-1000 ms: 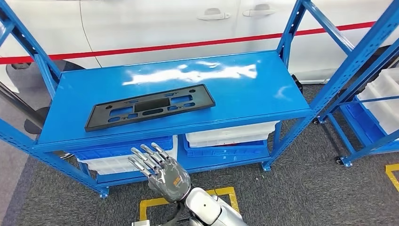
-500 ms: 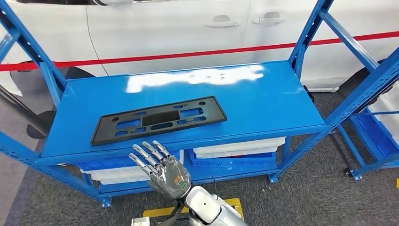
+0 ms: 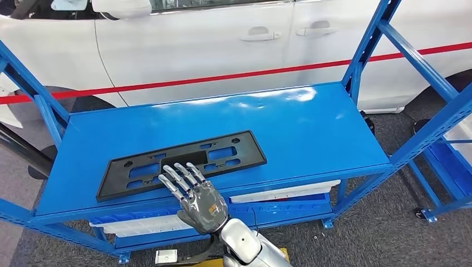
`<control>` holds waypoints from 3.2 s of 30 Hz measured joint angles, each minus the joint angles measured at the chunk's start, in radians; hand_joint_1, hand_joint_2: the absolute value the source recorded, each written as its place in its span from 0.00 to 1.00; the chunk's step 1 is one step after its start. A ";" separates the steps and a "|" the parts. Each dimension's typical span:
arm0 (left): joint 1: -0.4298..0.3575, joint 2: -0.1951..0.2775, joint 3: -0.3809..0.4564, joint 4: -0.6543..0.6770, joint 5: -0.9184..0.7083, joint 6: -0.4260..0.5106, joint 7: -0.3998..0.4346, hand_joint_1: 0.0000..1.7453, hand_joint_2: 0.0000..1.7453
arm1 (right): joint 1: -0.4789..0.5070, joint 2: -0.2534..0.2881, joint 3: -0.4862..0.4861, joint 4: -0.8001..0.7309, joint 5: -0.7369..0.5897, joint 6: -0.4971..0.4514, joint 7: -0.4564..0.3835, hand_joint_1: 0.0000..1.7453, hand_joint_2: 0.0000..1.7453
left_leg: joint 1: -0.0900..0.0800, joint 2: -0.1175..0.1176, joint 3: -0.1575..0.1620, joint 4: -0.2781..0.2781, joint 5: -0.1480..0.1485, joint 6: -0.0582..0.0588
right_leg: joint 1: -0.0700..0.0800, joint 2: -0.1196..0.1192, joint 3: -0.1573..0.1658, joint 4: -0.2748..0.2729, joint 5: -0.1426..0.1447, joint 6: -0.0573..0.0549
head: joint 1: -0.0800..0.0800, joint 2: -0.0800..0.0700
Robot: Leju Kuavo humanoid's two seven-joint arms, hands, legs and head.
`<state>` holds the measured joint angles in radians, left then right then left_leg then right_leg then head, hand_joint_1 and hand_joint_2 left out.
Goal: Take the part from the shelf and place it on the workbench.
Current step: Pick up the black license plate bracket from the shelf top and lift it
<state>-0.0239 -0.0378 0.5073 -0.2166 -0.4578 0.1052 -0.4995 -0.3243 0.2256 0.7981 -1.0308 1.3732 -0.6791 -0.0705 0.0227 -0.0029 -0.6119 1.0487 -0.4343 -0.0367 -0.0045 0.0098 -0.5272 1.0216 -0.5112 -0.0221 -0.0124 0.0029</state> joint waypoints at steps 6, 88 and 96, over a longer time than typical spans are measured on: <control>-0.002 0.004 0.005 0.001 -0.012 0.005 -0.002 0.00 0.00 | -0.002 0.002 -0.013 -0.018 0.009 0.023 0.010 0.00 1.00 | 0.001 0.002 0.008 -0.018 -0.001 0.045 | 0.000 -0.004 -0.043 0.094 -0.064 0.028 | 0.009 0.000; -0.019 -0.018 0.105 0.001 -0.195 -0.020 0.003 0.00 0.00 | -0.314 0.098 -0.291 0.437 -0.208 0.198 -0.059 1.00 1.00 | 0.001 -0.002 -0.050 0.183 -0.095 -0.001 | 0.002 -0.004 -0.047 -0.013 0.057 -0.017 | 0.013 0.000; -0.012 -0.030 0.177 0.001 -0.196 -0.003 -0.005 0.00 0.00 | -0.139 0.076 -0.285 -0.158 -0.813 0.262 -0.188 1.00 1.00 | -0.003 -0.006 0.039 -0.034 -0.014 0.038 | 0.005 -0.003 -0.068 0.019 0.034 0.020 | 0.012 0.000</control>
<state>-0.0360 -0.0681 0.6847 -0.2159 -0.6535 0.1024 -0.5041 -0.4631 0.3016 0.5128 -1.1893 0.5599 -0.4168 -0.2586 0.0195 -0.0094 -0.5733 1.0148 -0.4484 0.0016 0.0008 0.0067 -0.5957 1.0406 -0.4771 -0.0016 -0.0002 0.0028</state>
